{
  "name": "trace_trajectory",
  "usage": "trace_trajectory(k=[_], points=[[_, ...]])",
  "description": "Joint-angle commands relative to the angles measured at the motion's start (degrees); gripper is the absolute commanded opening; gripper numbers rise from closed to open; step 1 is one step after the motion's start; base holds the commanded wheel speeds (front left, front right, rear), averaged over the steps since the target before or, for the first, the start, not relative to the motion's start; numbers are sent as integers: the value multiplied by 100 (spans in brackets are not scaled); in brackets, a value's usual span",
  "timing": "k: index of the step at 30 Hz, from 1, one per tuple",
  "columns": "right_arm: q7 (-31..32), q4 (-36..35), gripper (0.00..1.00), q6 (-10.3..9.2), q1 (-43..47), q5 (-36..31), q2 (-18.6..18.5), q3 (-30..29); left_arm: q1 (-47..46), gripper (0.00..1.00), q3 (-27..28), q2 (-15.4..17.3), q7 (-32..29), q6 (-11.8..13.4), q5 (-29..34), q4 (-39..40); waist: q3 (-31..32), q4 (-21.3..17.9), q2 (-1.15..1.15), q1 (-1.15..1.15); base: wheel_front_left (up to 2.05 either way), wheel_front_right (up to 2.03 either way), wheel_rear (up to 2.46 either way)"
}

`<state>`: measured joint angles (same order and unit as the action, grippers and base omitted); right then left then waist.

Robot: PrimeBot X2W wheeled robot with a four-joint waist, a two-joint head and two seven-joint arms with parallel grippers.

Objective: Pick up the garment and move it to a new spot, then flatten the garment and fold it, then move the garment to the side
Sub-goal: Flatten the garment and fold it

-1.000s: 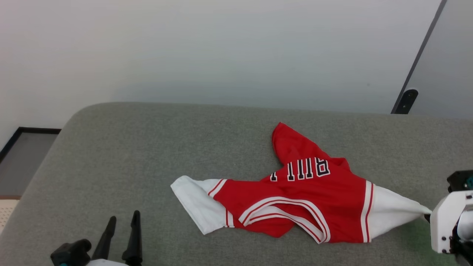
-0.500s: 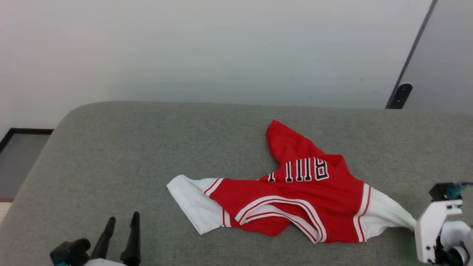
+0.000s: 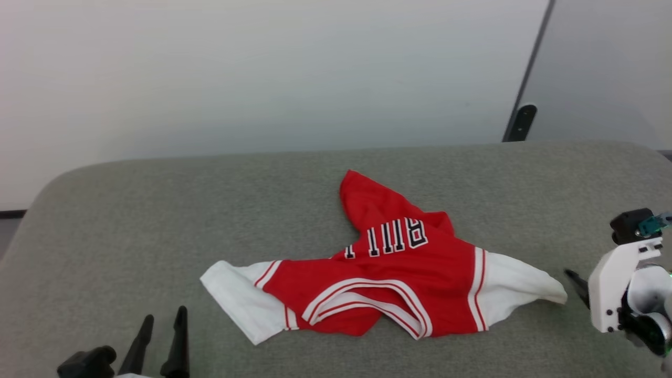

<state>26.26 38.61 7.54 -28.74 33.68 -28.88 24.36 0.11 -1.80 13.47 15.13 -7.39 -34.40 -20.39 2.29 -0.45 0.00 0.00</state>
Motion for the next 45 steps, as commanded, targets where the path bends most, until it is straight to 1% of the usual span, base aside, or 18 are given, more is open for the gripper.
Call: trace_trajectory(k=[1,3,7,11,14,18,20,22,24,27,28,30,32,35,37,39,43,45], points=[[-298,-262,100,-9,157,-53,33,9,66,100,26,43,0,-16,-14,43,-46,-198,0,0,0,0,0],[-795,-515,100,-10,283,-95,24,-140,93,100,73,74,0,-16,82,112,-67,-295,0,0,0,0,0],[-1968,-1032,100,-10,639,-276,271,-367,247,100,354,-18,-1,-16,325,355,-90,-525,0,0,0,0,0],[-3188,-1365,100,-10,1018,-750,633,-647,422,100,705,-154,-1,-12,620,592,-103,-767,0,0,0,0,0],[-3856,-1505,100,-10,1325,-1178,910,-759,559,100,941,-290,0,32,924,773,-110,-904,0,0,0,0,0],[-4130,-1736,100,-10,1706,-1679,1388,-1116,698,100,1127,-488,-1,17,1308,989,-96,-981,0,0,0,0,0],[-4144,-2025,100,-10,1906,-1837,1661,-1311,757,100,1222,-597,-1,11,1427,1037,-87,-999,0,0,0,0,0],[-4148,-2355,100,-10,2125,-1928,1846,-1437,784,100,1278,-670,-1,5,1523,1039,-89,-1010,0,0,0,0,0],[-4138,-2522,100,-10,2310,-1972,1946,-1438,813,100,1231,-710,-1,-3,1488,899,-90,-1017,0,0,0,0,0],[-4140,-2599,100,-10,2372,-1947,1998,-1408,757,100,1133,-633,-2,-11,1403,752,-98,-1026,0,0,0,0,0],[-4141,-2592,100,-10,2402,-1916,2006,-1412,707,100,1016,-566,-17,-13,1302,650,-105,-1029,0,0,0,0,0],[-4140,-2610,100,-10,2404,-1928,1985,-1418,554,100,738,-256,-133,-11,1196,527,-130,-1041,0,0,0,0,0],[-4141,-2574,100,-10,2378,-1888,2007,-1443,420,100,429,10,-402,-12,881,454,-169,-1066,0,0,0,0,0],[-4141,-2524,100,-10,2324,-1858,2010,-1437,161,100,7,591,-986,-12,296,463,-225,-1101,0,0,0,0,0],[-4141,-2464,100,-10,2283,-1830,2023,-1419,-4,100,-290,925,-1537,-13,-183,445,-273,-1138,0,0,0,0,0],[-4142,-2413,100,-10,2233,-1814,2022,-1372,-235,100,-509,1359,-1981,-13,-510,487,-319,-1181,0,0,0,0,0],[-4141,-2297,100,-10,2173,-1752,2026,-1314,-585,100,-897,1997,-2969,-13,-1340,464,-384,-1267,0,0,0,0,0],[-4142,-2264,100,-10,2134,-1730,2014,-1279,-776,100,-1026,2248,-3463,-14,-1715,425,-410,-1305,0,0,0,0,0]])
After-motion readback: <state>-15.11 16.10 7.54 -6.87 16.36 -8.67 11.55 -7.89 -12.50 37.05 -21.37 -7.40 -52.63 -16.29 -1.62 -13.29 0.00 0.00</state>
